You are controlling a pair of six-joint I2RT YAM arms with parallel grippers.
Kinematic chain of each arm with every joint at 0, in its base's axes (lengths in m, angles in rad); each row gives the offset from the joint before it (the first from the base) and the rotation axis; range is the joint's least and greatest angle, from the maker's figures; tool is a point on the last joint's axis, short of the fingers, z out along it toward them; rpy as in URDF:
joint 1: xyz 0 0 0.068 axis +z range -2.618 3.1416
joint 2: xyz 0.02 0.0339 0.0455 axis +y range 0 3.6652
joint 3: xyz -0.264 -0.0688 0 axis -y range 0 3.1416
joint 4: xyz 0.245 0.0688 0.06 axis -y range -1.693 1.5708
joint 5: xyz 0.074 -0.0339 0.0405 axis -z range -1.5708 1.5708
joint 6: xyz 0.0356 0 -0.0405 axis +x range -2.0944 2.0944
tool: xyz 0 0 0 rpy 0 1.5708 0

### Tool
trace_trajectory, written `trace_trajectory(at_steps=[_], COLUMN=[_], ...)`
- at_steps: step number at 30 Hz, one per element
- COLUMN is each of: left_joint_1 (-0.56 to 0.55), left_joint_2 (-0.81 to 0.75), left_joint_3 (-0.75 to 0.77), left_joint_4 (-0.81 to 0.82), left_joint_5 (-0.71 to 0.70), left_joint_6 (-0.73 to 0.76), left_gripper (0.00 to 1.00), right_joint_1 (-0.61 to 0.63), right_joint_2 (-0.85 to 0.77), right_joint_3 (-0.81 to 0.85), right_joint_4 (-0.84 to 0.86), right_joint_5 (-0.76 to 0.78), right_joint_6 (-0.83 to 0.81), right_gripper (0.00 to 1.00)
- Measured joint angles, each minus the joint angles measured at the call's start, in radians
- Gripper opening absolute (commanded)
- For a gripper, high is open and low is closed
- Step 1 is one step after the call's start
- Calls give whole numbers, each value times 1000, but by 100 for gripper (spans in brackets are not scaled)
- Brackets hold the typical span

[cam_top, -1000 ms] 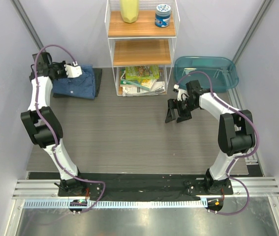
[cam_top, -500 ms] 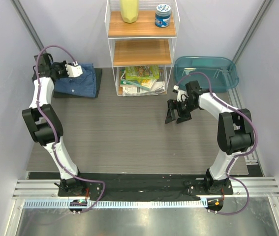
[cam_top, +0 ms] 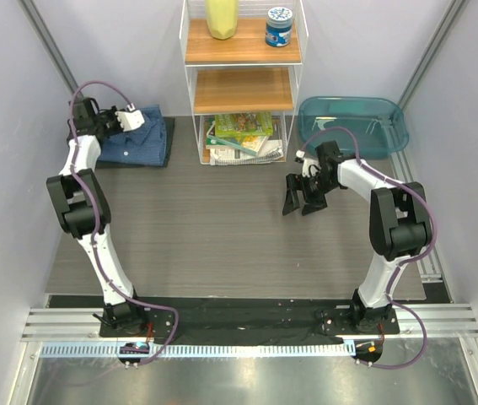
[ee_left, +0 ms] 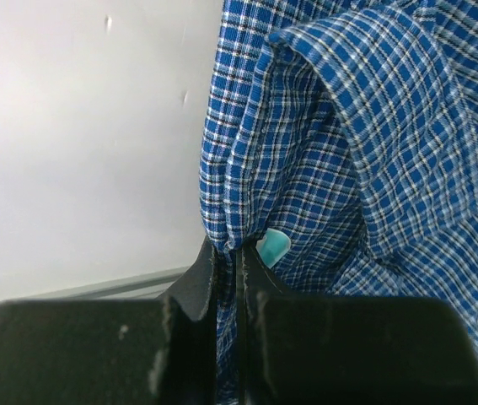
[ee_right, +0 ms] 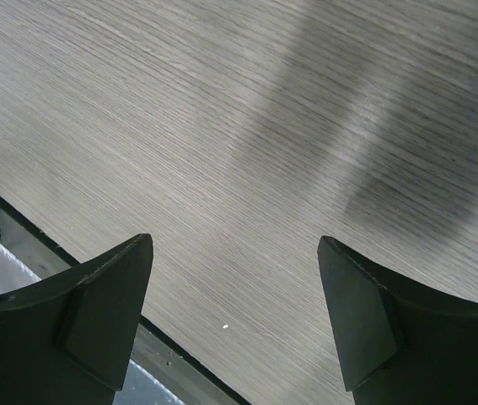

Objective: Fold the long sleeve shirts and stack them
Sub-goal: Neatly place the folded shirt to the corner

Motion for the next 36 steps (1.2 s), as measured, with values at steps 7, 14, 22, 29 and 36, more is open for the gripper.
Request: trace_trajectory(at_steps=[7,14,22,29,36], left_joint_1=[-19,-38,-48,-132,-175], left_joint_2=[120,230,172,-106,-204], left_joint_3=[82,169,204,147,365], left_joint_4=[78,188,233,-42,-641], left_joint_5=[-31,-107,-269,-475,-407], left_joint_6=[-55,-122,-386,-579,-840], left_gripper=[14,100,100,100,100], right_joint_1=[0,0,0,-3,-39], right_joint_2=[19,21,21,12,-91], right_joint_3=[0,3,22,57,81], right_joint_4=[0,-3,-8,-19,-27], right_joint_5=[0,2,3,6,39], right_joint_6=[0,0,0,-6,-27], right_gripper=[85,86,86,91,100])
